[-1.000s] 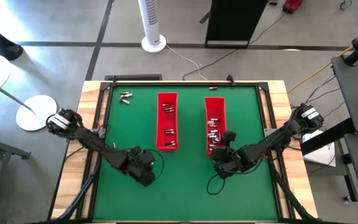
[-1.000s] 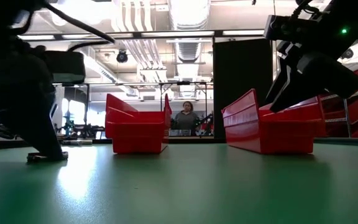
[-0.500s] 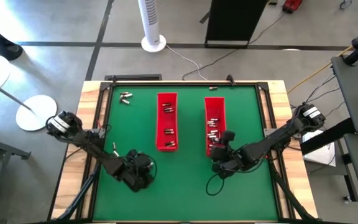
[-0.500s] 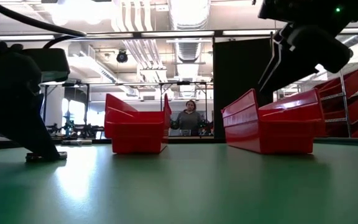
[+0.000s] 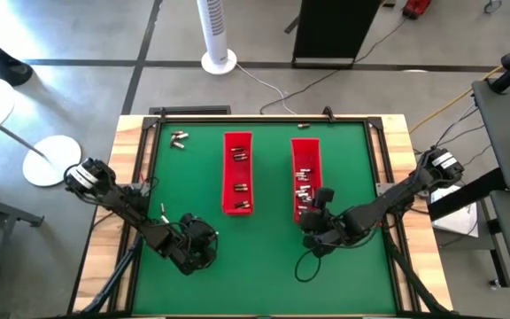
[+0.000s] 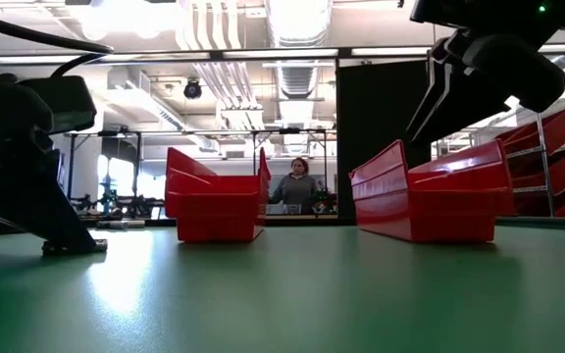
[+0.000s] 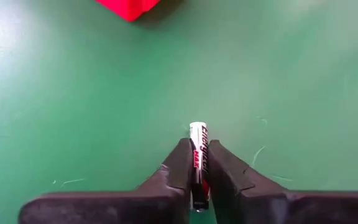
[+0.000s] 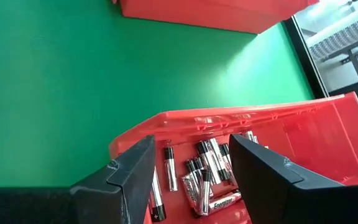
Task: Sort batteries
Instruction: Put the silver battery into the right red bin
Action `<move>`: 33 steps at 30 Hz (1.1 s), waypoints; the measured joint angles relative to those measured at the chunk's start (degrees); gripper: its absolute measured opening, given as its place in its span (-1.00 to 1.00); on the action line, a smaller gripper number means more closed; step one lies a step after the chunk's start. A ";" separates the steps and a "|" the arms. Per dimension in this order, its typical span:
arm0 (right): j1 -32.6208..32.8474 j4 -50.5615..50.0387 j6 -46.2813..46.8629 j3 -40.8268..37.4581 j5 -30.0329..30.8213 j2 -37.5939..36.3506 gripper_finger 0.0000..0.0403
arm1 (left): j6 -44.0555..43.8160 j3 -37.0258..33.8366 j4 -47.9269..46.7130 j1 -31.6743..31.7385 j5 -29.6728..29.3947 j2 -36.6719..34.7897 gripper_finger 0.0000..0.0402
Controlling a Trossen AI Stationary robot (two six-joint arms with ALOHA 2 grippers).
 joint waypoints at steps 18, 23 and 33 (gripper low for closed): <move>0.00 14.85 -6.81 -1.97 1.85 0.02 -0.01 | 10.36 6.21 3.71 0.24 0.12 -3.97 -0.97; 0.00 25.31 -13.28 -3.21 -3.54 1.27 -0.01 | 20.15 8.45 8.85 0.48 -3.19 -6.91 -0.97; 2.25 57.83 -30.38 -6.01 -6.65 7.64 -0.01 | 53.42 9.23 38.11 6.63 -3.26 -9.01 -0.98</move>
